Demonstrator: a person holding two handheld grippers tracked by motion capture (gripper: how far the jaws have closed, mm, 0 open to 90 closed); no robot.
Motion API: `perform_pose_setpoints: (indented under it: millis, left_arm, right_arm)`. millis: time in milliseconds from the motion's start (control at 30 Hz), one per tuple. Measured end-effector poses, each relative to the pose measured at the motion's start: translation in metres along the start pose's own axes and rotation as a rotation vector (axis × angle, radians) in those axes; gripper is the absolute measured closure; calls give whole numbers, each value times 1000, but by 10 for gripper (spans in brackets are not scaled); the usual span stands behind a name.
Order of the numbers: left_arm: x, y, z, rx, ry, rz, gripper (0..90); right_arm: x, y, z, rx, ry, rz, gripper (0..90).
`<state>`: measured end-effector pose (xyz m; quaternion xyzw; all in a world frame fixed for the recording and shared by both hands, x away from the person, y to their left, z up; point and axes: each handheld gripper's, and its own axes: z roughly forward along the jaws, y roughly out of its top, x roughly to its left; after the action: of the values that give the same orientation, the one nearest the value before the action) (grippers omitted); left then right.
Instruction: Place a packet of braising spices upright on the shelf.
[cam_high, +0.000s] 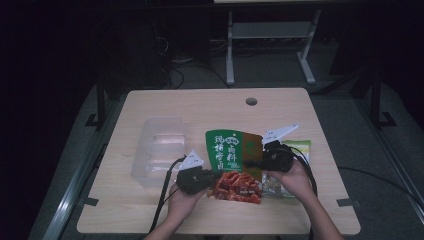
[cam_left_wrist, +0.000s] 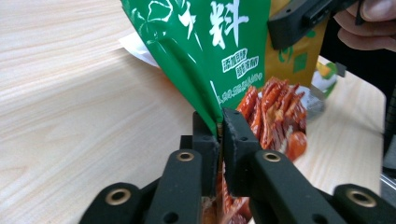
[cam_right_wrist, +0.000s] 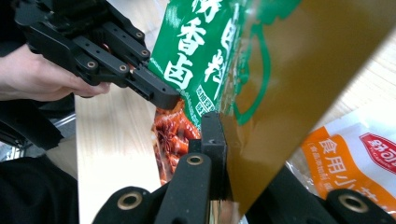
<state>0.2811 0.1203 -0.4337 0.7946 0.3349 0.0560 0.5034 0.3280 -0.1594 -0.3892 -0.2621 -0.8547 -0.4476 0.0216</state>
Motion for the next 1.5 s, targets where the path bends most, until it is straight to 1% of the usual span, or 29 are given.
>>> perform_pose_setpoints:
  millis: [67, 100, 133, 167, 200, 233, 267, 300, 333, 367, 433, 533, 667, 700, 733, 800, 833, 900, 967, 1000, 1067, 1100, 1133, 1167, 1267, 1300, 1333, 1433, 1500]
  left_arm:
    - [-2, -1, -3, -3, 4, 17, 802]
    - [-4, -1, -6, -3, 13, 33, 749]
    - [-4, -1, -6, -3, 13, 33, 727]
    - [-7, -2, -8, 0, 14, 45, 707]
    - [-7, -2, -8, 0, 14, 45, 686]
    - [-9, -2, -10, 2, 16, 52, 650]
    - [-9, -2, -10, 2, 16, 52, 627]
    - [-11, -3, -13, 1, 16, 58, 601]
    - [-11, -3, -13, 1, 16, 58, 594]
    - [-13, -4, -17, -4, 7, 55, 580]
    - [-15, -5, -20, -3, -1, 56, 570]
    - [-16, -7, -24, 0, -1, 62, 548]
    - [-18, -9, -31, -2, -3, 60, 508]
    - [-18, -11, -35, 4, 0, 70, 502]
    - [-18, -11, -35, 4, 0, 70, 498]
    - [-19, -14, -38, 13, 3, 76, 493]
    - [-21, -18, -40, 15, 4, 64, 491]
    - [-21, -19, -42, 24, 7, 71, 494]
    - [-23, -22, -43, 22, 9, 71, 483]
    - [-24, -22, -43, 22, 6, 76, 483]
    - [-25, -23, -44, 22, 2, 78, 482]
    - [-26, -24, -45, 21, -6, 80, 479]
    - [-26, -24, -45, 21, -6, 80, 478]
    - [-26, -25, -45, 22, -7, 85, 476]
    - [-27, -26, -46, 22, -10, 94, 473]
    - [-27, -26, -47, 20, -11, 94, 467]
    - [-27, -25, -47, 20, -12, 97, 467]
    - [-28, -26, -48, 11, -17, 111, 459]
    - [-28, -26, -49, 11, -18, 115, 457]
  right_arm:
    - [3, 0, -3, -21, 18, 5, 893]
    - [7, 2, -6, -32, 21, -7, 893]
    - [7, 2, -6, -32, 21, -7, 893]
    - [13, 4, -11, -49, 22, -18, 894]
    - [13, 4, -11, -49, 22, -18, 894]
    - [19, 7, -15, -54, 18, -42, 894]
    - [19, 7, -15, -54, 18, -42, 894]
    - [25, 11, -18, -62, 3, -62, 895]
    - [25, 11, -18, -62, 3, -62, 895]
    - [30, 15, -21, -65, -6, -78, 895]
    - [33, 18, -24, -67, -5, -92, 895]
    - [37, 22, -26, -79, -10, -93, 897]
    - [41, 33, -33, -101, -11, -104, 897]
    - [42, 36, -34, -101, -12, -104, 897]
    - [42, 36, -34, -101, -12, -104, 897]
    - [42, 43, -38, -107, -14, -106, 897]
    - [42, 46, -39, -106, -16, -107, 897]
    - [42, 48, -40, -107, -20, -109, 897]
    - [43, 57, -43, -111, -38, -119, 897]
    - [43, 57, -43, -111, -38, -119, 897]
    - [42, 64, -44, -111, -49, -121, 897]
    - [41, 71, -44, -107, -62, -127, 897]
    - [41, 71, -44, -107, -62, -127, 897]
    - [38, 78, -43, -110, -65, -125, 897]
    - [36, 83, -42, -109, -68, -127, 897]
    - [33, 91, -39, -114, -66, -129, 897]
    - [33, 91, -39, -114, -66, -129, 897]
    - [32, 106, -33, -116, -64, -133, 897]
    - [32, 110, -30, -117, -65, -139, 897]
